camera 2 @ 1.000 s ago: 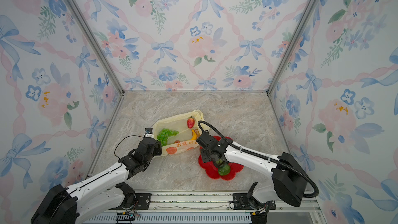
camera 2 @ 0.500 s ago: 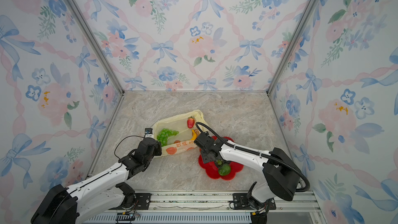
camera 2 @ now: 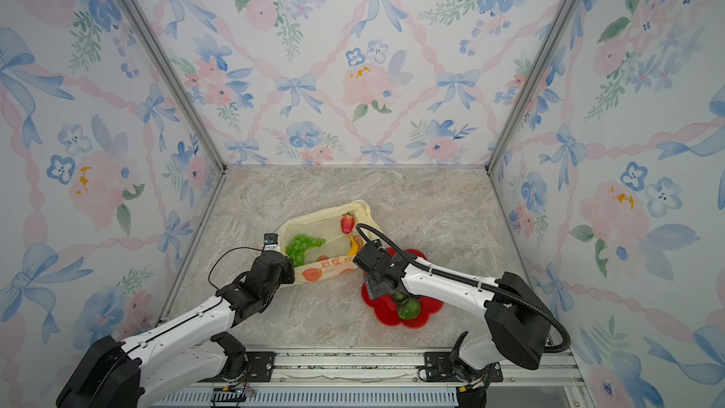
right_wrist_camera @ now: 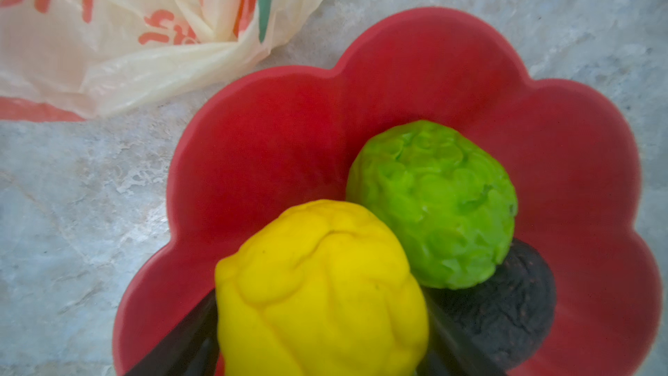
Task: Take fruits out of the plastic bag
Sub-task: Place the fruit on the plate.
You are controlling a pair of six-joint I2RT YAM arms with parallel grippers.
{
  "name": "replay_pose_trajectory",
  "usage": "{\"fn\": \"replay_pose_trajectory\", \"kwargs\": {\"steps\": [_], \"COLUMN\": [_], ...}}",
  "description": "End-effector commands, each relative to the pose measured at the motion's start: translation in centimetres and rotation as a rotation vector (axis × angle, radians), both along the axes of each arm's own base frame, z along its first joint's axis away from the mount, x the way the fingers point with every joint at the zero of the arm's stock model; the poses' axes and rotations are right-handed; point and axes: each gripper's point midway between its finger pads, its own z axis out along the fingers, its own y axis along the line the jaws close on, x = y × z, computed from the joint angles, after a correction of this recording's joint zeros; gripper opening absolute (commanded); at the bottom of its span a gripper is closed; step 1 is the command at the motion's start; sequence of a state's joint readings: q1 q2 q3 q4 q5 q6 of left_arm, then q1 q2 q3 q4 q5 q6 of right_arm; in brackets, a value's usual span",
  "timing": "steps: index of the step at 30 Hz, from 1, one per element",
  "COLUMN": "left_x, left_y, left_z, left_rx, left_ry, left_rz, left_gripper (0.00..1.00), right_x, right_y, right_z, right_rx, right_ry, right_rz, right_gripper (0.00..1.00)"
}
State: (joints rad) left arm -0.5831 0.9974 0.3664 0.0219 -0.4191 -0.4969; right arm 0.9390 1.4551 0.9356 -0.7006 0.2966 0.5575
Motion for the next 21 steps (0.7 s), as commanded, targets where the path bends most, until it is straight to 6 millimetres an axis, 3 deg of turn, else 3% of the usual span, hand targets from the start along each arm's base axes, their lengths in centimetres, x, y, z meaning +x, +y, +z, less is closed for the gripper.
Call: {"fn": "replay_pose_trajectory", "kwargs": {"steps": [1,11,21], "left_x": [-0.1,0.0,-0.2], "left_y": [-0.4,-0.7,-1.1], "left_z": [0.1,0.1,0.0], "left_rx": [-0.001,-0.002,-0.029], "left_ry": [-0.011,-0.004,0.034], "left_rz": [-0.026,-0.035,-0.024], "left_gripper": [0.0,0.0,0.0], "right_x": [0.1,0.4,0.5], "right_y": [-0.1,0.0,1.1], "right_z": [1.7,3.0,4.6], "right_rx": [-0.008,0.005,0.052], "right_ry": [-0.041,-0.068,-0.091], "right_rz": [0.007,0.01,0.025], "right_gripper": [0.81,0.87,0.82]}}
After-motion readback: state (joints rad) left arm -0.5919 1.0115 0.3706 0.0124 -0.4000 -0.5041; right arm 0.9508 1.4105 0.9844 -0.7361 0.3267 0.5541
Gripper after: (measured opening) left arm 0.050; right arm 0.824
